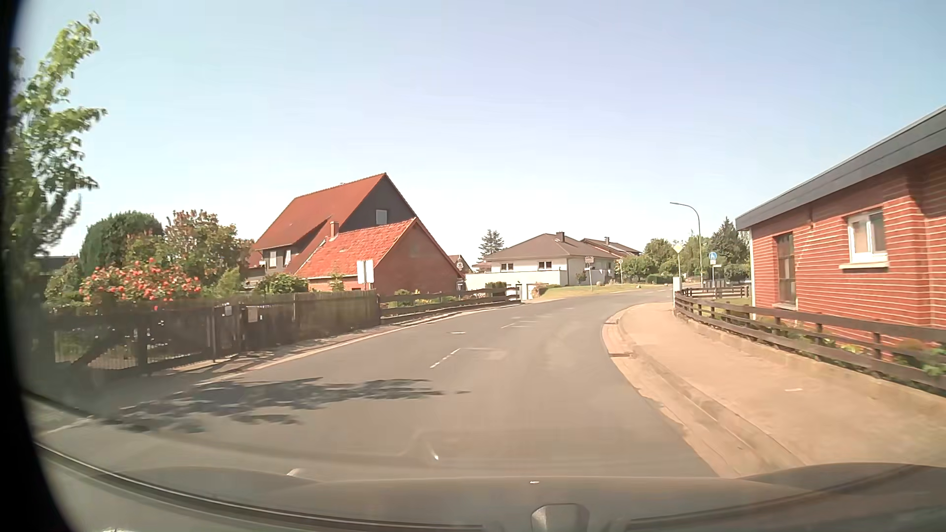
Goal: Follow the waypoints while adhering to traffic rules and regulations
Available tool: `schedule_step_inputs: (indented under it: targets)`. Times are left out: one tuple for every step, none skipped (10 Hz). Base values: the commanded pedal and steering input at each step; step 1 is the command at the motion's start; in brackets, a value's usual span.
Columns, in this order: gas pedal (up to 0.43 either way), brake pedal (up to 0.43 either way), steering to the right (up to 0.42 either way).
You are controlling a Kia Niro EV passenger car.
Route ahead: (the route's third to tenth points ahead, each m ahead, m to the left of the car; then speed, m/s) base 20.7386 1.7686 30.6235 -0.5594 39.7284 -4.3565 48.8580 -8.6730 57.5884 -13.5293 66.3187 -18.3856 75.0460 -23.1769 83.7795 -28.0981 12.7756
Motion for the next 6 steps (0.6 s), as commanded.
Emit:
schedule_step_inputs:
  targets:
    - [0.039,0.006,0.027]
    - [0.039,0.006,0.034]
    - [0.039,0.006,0.043]
    - [0.039,0.006,0.048]
    - [0.039,0.006,0.051]
    - [0.039,0.006,0.051]
